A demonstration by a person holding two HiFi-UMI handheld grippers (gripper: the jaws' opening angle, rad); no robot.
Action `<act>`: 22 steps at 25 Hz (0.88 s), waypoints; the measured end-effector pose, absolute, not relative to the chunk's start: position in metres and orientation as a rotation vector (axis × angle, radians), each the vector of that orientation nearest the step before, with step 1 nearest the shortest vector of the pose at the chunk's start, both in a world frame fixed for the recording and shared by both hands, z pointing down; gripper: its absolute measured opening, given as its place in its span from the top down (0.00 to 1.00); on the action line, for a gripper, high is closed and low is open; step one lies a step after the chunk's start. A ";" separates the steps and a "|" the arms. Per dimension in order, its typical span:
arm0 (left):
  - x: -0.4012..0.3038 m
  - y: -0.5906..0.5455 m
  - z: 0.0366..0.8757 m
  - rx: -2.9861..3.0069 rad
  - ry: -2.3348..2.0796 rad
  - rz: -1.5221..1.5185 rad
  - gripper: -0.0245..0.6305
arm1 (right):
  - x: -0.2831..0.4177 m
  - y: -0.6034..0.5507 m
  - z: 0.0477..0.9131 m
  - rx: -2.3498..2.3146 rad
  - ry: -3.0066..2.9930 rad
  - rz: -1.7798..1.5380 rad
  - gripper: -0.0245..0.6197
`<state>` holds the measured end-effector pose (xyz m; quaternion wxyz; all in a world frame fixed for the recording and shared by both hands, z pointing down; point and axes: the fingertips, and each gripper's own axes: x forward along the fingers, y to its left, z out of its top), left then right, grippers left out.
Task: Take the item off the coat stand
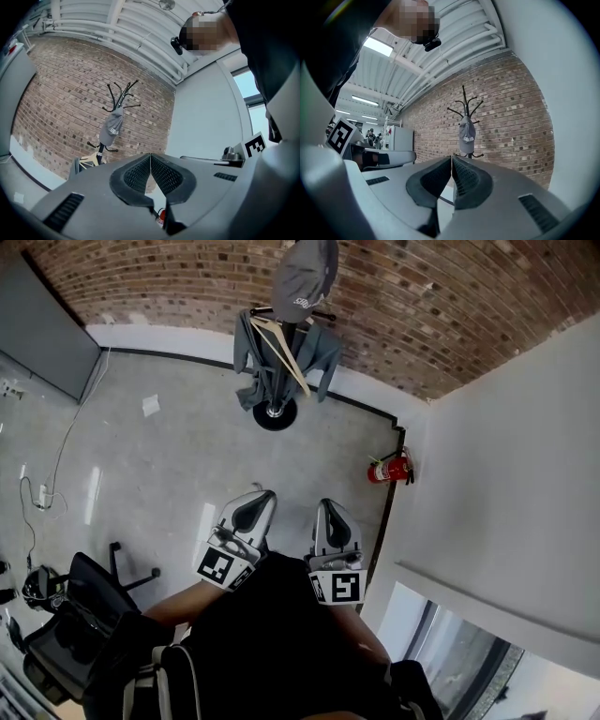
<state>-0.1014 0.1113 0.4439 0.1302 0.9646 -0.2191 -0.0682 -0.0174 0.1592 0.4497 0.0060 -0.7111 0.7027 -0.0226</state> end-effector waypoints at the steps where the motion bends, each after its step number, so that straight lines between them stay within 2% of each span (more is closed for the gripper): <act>1: -0.100 0.102 0.443 2.801 -0.642 -0.200 0.93 | -0.015 0.150 0.449 -2.224 2.204 -0.074 0.93; 11: -0.070 0.018 0.425 2.794 -0.562 -0.271 0.93 | 0.025 0.061 0.438 -2.311 2.106 -0.090 0.93; 16: -0.049 -0.011 0.435 2.811 -0.496 -0.150 0.93 | 0.052 0.028 0.438 -2.364 2.030 -0.099 0.93; 22: -0.030 -0.048 0.422 2.839 -0.490 -0.213 0.93 | 0.062 -0.003 0.436 -2.353 2.034 -0.086 0.93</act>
